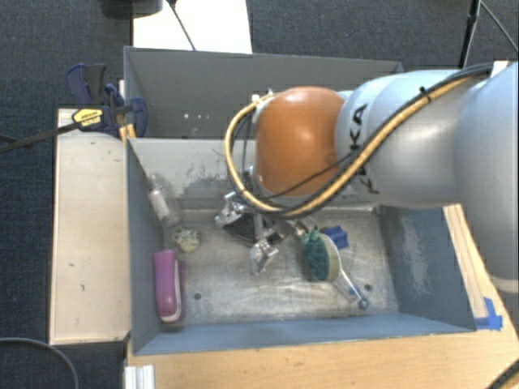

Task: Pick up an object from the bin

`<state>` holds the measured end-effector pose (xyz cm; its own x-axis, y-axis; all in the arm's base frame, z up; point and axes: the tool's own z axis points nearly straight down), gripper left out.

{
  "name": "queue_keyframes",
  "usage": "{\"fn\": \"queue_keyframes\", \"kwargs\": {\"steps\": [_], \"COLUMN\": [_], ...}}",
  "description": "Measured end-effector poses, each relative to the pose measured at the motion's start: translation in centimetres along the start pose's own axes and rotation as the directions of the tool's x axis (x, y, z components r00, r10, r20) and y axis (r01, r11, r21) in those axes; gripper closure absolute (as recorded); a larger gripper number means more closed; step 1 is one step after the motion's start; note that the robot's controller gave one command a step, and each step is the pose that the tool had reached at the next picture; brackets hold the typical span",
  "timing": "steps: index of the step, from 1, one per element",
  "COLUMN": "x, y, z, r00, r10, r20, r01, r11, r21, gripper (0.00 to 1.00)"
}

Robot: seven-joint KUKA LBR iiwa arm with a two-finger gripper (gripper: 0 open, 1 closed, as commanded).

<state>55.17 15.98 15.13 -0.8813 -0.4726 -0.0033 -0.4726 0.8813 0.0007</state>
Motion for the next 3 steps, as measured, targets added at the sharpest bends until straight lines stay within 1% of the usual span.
{"fn": "queue_keyframes", "kwargs": {"steps": [1,2,3], "x": [-0.8,-1.0,-1.0], "y": [-7.4,-7.0,-4.5], "z": [5.1,4.8,-5.6], "r00": [0.989,0.988,0.992], "r10": [-0.15,-0.151,-0.122], "r20": [0.016,0.021,0.007], "r01": [0.149,0.151,0.122], "r11": [0.989,0.988,0.992], "r21": [0.006,0.004,0.003], "gripper": [0.0,1.0,1.0]}}
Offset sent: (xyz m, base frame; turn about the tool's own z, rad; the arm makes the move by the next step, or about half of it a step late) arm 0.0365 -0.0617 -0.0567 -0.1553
